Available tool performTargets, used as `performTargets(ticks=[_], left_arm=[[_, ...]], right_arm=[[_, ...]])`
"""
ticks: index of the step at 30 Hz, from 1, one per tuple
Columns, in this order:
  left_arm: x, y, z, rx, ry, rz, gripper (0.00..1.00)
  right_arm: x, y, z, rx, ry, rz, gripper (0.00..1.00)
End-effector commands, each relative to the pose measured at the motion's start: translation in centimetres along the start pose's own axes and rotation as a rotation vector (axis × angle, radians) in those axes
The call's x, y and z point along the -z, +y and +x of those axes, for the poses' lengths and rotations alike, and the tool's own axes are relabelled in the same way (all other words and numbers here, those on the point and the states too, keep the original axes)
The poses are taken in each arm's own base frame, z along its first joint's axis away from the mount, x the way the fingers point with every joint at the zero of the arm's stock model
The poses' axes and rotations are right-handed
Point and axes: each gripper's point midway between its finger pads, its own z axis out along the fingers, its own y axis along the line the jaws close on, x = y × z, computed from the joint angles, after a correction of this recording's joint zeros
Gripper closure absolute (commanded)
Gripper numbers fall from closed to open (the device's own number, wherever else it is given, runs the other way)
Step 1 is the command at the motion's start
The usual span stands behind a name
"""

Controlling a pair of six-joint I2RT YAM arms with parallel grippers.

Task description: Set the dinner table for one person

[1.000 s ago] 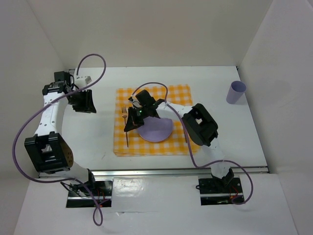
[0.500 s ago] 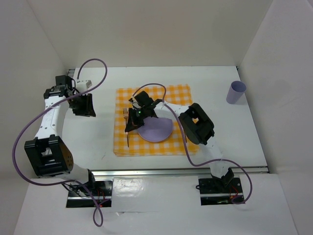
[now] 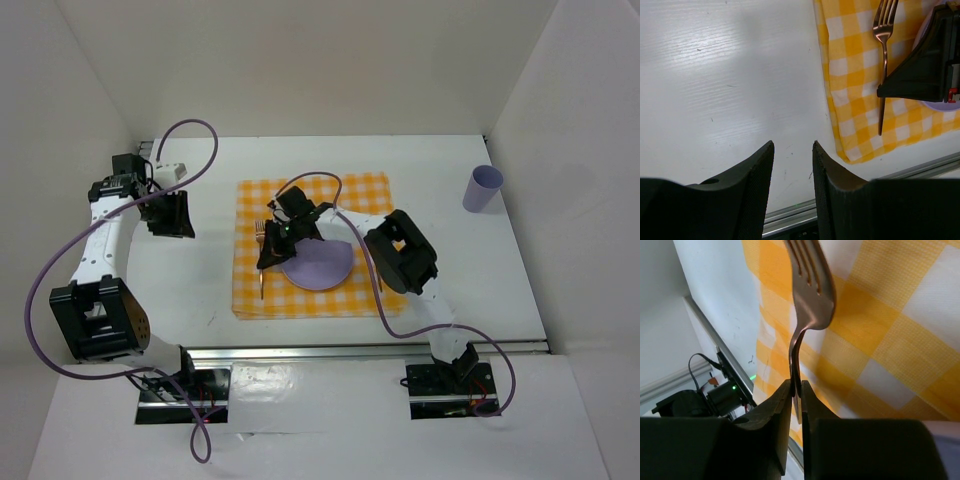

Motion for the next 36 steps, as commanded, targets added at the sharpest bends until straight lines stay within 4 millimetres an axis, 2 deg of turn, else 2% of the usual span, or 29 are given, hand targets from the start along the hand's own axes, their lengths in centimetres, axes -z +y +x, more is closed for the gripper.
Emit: performTargets(ticks=[1, 2, 3, 7, 12, 14, 22, 26, 32, 34, 36], left_arm=[[0.4, -0.3, -0.2, -0.018, -0.026, 0.019, 0.56], [0.2, -0.3, 0.1, -0.015, -0.017, 0.021, 0.56], [0.2, -0.3, 0.1, -0.015, -0.017, 0.021, 0.56], [0.0, -0.4, 0.3, -0.017, -0.003, 0.034, 0.56], [0.2, -0.5, 0.2, -0.017, -0.003, 0.034, 0.56], [0.2, -0.5, 0.2, -0.017, -0.003, 0.034, 0.56], [0.2, -0.6, 0.2, -0.026, -0.005, 0.043, 0.56], [0.2, -0.6, 0.2, -0.026, -0.005, 0.043, 0.56], [0.2, -0.7, 0.1, -0.023, 0.0, 0.053, 0.56], [0.3, -0.7, -0.2, -0.027, -0.008, 0.051, 0.56], [0.5, -0.8, -0.5, -0.03, -0.017, 0.049, 0.56]], right_arm=[[-0.5, 0.0, -0.8, 0.006, -0.005, -0.024, 0.82], [-0.8, -0.5, -0.4, -0.006, 0.008, -0.013, 0.79], [-0.7, -0.2, -0.8, 0.001, 0.001, -0.019, 0.77], [-0.6, -1.4, -0.6, -0.061, 0.003, 0.027, 0.74], [-0.2, -1.4, -0.6, -0.081, -0.016, 0.043, 0.68], [-0.1, -1.3, -0.7, -0.092, -0.013, 0.045, 0.61], [1.9, 0.8, -1.6, -0.059, -0.061, 0.046, 0.55], [3.2, 2.6, -2.2, -0.036, -0.084, 0.024, 0.53], [3.9, 3.7, -2.4, -0.056, -0.084, 0.023, 0.53], [4.7, 4.6, -2.6, -0.042, -0.099, 0.009, 0.53], [5.8, 5.9, -3.0, -0.022, -0.115, 0.006, 0.45]])
